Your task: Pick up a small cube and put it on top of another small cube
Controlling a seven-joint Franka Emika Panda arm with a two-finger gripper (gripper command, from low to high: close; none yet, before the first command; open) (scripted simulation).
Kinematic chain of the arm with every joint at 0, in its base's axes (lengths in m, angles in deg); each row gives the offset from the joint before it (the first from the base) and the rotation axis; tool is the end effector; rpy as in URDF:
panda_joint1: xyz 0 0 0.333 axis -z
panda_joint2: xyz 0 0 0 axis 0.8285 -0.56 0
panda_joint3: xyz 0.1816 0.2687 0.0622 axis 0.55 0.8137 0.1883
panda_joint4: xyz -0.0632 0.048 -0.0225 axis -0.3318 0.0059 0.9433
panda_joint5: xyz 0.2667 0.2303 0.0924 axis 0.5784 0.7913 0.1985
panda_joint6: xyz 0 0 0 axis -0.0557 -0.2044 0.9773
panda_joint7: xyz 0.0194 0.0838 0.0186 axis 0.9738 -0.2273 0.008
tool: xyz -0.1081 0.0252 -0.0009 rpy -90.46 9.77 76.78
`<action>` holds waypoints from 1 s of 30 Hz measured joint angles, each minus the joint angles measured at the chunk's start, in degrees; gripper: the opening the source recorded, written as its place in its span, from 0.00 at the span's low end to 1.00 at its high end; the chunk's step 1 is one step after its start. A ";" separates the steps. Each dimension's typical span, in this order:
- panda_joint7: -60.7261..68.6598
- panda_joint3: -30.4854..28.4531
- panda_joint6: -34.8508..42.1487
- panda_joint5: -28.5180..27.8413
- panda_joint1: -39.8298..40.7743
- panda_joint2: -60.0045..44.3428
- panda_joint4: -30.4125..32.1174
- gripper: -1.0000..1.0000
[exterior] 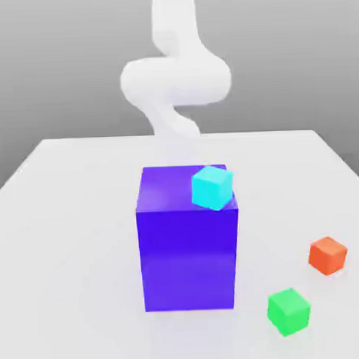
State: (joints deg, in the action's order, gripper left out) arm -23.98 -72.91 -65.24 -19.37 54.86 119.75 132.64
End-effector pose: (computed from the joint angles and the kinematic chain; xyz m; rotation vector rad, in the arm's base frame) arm 0.3420 0.0149 0.6987 -2.4814 1.0081 -0.9568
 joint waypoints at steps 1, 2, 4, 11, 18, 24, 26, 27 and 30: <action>-0.09 0.43 -0.35 0.27 -0.46 -2.25 -0.56 0.50; -0.19 0.88 -0.71 0.51 -0.89 -4.41 -1.09 0.50; -0.44 1.83 -1.35 0.91 -1.68 -8.61 -2.13 0.50; -2.19 5.80 -3.64 1.07 -4.17 -23.09 -5.73 0.50; -5.79 9.76 -5.94 -1.44 -7.56 -37.71 -9.31 0.50; -9.86 11.01 -7.81 -5.13 -11.95 -50.42 -12.41 0.50; -11.28 11.32 -8.40 -6.47 -13.37 -54.68 -13.45 0.50; -11.96 11.38 -8.69 -7.11 -14.22 -56.80 -13.98 0.50; -13.98 11.47 -9.54 -8.99 -16.86 -63.17 -15.56 0.50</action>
State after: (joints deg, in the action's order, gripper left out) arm -37.96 -61.45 -74.78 -28.36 38.00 56.58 117.09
